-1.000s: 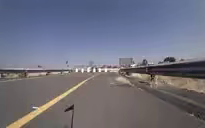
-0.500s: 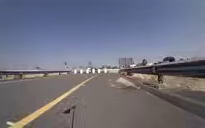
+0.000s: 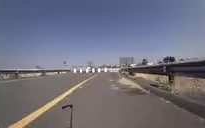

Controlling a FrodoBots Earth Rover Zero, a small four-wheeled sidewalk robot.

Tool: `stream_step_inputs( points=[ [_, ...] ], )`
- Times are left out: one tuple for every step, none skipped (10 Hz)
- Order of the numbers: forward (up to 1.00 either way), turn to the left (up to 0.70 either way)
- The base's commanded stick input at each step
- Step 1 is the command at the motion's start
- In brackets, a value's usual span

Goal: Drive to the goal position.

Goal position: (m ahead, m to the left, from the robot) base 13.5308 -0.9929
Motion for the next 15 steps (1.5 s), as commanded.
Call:
stream_step_inputs(
  points=[
    [1.00,-0.01],
    [1.00,0.00],
    [1.00,0.00],
    [1.00,0.00],
    [1.00,0.00],
    [1.00,0.00],
    [1.00,0.00],
    [1.00,-0.02],
    [1.00,-0.03],
    [1.00,-0.10],
    [1.00,-0.09],
    [1.00,-0.03],
    [1.00,0.00],
    [1.00,0.00],
    [1.00,0.00]
  ],
)
